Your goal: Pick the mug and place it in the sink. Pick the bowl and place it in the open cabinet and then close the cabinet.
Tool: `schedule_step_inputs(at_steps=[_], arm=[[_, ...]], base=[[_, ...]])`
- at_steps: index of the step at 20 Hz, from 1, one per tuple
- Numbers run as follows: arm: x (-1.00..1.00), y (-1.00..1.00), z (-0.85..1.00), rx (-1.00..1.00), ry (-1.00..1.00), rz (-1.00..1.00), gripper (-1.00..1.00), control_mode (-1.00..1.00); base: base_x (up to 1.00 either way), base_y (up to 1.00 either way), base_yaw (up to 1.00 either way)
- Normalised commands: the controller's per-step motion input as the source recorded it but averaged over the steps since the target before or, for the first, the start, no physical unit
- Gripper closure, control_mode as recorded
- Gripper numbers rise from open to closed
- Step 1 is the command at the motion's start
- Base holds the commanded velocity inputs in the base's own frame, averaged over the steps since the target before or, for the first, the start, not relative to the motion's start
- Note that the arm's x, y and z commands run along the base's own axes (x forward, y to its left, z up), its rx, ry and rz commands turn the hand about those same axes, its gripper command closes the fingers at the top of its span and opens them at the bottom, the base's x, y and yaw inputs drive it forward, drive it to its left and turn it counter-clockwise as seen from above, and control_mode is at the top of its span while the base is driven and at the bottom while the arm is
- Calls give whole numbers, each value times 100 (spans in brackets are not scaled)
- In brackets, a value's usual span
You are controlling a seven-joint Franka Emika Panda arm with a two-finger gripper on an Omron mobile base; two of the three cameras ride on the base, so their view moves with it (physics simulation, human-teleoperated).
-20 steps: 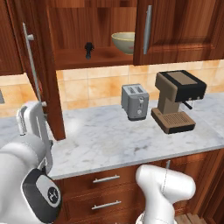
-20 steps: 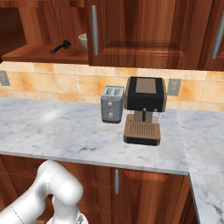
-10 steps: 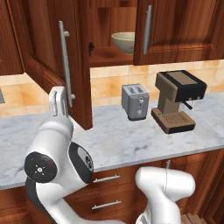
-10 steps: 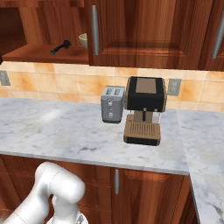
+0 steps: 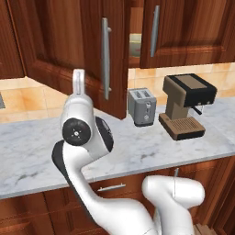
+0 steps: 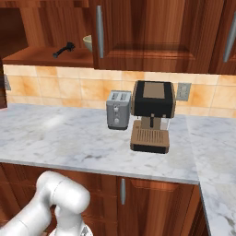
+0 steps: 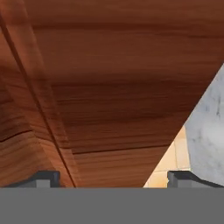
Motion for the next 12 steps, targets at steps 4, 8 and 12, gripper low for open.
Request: schedule_step_inputs(at_steps=[4, 8, 12], arm=[[72, -15, 2, 17, 0, 0, -100, -100], [63, -7, 1, 18, 0, 0, -100, -100], [62, 0, 0, 13, 0, -2, -100, -100]], base=[[0, 0, 0], [0, 0, 0], [0, 0, 0]])
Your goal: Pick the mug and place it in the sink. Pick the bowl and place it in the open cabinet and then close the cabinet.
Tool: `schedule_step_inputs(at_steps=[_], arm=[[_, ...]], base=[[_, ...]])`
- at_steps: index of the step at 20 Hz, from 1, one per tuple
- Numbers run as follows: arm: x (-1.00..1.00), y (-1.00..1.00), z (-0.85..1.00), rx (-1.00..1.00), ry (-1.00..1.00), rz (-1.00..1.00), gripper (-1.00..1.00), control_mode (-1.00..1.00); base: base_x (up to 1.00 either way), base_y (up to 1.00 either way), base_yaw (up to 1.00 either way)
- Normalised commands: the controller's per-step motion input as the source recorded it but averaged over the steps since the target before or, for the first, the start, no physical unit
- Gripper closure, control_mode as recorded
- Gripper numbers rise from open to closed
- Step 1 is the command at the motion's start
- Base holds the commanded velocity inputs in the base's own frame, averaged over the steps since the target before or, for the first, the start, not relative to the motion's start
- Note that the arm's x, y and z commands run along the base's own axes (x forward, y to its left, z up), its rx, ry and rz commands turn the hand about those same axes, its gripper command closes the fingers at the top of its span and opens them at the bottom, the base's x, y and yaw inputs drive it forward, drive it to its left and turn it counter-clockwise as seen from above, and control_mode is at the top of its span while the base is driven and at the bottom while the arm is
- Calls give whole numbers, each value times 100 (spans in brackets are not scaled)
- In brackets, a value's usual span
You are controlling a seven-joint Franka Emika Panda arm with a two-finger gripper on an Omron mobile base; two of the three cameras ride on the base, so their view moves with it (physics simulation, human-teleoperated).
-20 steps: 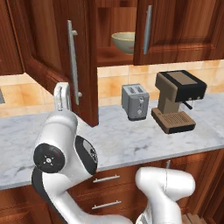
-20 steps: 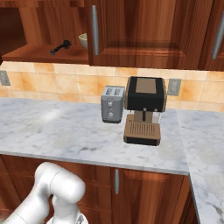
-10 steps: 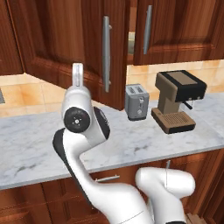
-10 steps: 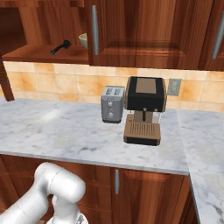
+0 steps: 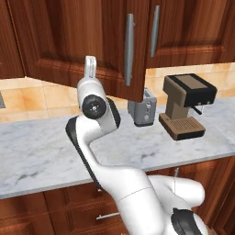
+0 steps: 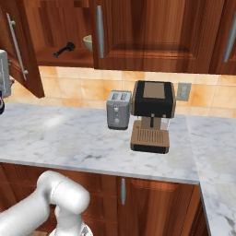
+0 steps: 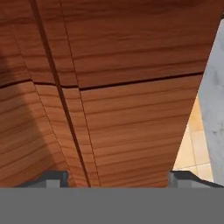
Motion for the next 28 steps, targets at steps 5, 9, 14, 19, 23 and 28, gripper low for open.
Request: schedule_step_inputs(at_steps=[5, 9, 14, 19, 23, 28], arm=[[61, 0, 0, 15, 0, -2, -100, -100], [67, 0, 0, 12, 0, -2, -100, -100], [65, 0, 0, 12, 0, -2, -100, -100], [54, 0, 0, 6, 4, -2, -100, -100], [72, 0, -2, 0, 2, -4, -100, -100], [66, 0, 0, 0, 2, -4, -100, -100]], base=[[0, 0, 0], [0, 0, 0], [0, 0, 0], [0, 0, 0], [0, 0, 0], [0, 0, 0]])
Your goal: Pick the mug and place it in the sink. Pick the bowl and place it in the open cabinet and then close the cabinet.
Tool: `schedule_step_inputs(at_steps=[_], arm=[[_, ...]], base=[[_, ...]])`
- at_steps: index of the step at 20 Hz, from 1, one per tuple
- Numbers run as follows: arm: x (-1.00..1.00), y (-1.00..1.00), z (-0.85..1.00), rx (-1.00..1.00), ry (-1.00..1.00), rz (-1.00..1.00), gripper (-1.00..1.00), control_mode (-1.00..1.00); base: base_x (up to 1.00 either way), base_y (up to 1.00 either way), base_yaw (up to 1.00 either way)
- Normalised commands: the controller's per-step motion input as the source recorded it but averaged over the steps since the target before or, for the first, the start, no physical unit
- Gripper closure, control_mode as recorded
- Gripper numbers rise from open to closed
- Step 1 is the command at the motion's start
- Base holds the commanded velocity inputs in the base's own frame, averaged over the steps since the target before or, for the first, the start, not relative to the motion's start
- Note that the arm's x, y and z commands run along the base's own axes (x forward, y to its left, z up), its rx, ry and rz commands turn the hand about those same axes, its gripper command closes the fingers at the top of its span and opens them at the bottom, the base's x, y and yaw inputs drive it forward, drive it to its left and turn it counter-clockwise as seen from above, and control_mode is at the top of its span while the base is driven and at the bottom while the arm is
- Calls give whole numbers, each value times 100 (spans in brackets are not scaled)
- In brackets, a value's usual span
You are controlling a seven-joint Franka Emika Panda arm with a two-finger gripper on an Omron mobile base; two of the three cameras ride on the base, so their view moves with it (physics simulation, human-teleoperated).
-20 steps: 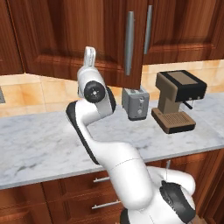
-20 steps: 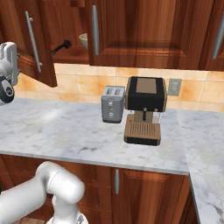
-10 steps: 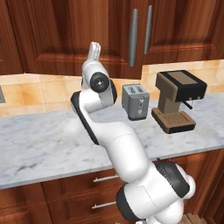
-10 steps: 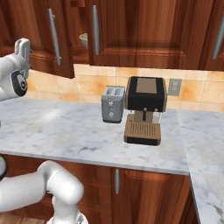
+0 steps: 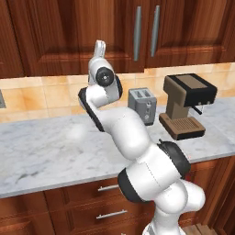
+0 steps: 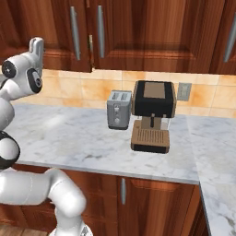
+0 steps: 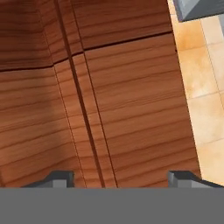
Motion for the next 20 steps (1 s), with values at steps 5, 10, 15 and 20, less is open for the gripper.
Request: schedule_step_inputs(at_steps=[5, 10, 15, 20], arm=[[80, 8, 0, 0, 7, -5, -100, -100], [92, 16, -3, 0, 12, -6, -100, -100], [91, 23, -11, 0, 14, -6, -100, -100], [86, 20, -18, 0, 16, -6, -100, -100]], base=[[0, 0, 0], [0, 0, 0], [0, 0, 0], [0, 0, 0]])
